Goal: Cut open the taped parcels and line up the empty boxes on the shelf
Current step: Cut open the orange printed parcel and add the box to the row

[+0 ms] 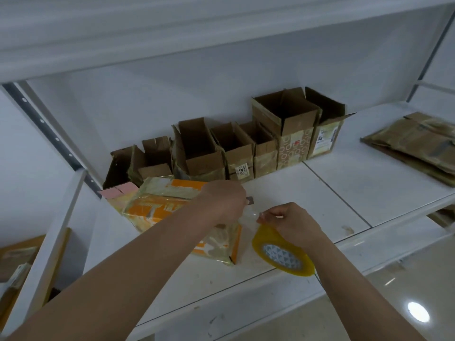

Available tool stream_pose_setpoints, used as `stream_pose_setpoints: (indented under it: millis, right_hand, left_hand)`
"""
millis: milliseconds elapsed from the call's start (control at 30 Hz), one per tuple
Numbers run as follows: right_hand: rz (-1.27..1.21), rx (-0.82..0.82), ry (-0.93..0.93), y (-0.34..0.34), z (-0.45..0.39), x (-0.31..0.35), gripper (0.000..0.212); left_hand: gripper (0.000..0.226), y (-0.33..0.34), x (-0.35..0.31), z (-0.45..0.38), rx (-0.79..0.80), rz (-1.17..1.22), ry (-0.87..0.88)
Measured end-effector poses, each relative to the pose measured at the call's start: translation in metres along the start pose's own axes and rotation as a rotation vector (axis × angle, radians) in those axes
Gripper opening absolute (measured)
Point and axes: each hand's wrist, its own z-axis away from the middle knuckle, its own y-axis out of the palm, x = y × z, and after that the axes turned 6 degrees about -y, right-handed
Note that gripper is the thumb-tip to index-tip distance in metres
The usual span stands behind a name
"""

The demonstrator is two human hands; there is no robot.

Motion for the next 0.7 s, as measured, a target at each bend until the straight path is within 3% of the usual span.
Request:
stream_pose_setpoints:
  millis: [167, 267, 400, 700]
  right_hand:
    - [0.038, 0.007, 0.000, 0.002, -0.002, 0.004, 0.020]
    - [0.062, 0.009, 0.013, 0.004, -0.003, 0.006, 0.019]
    - [0.040, -0.016, 0.047, 0.003, -0.001, 0.003, 0.020]
    - [-0.116, -0.136, 0.126, -0.003, 0.005, -0.004, 0.015]
  left_hand:
    - [0.023, 0.016, 0.013, 0.014, -0.362, 0.503, -0.152]
    - [0.038, 0.029, 0.004, 0.010, -0.301, 0.412, -0.239]
    - [0.040, 0.035, -0.002, -0.002, -0.313, 0.344, -0.325]
    - [0.053, 0.035, -0.004, -0.008, -0.242, 0.289, -0.339]
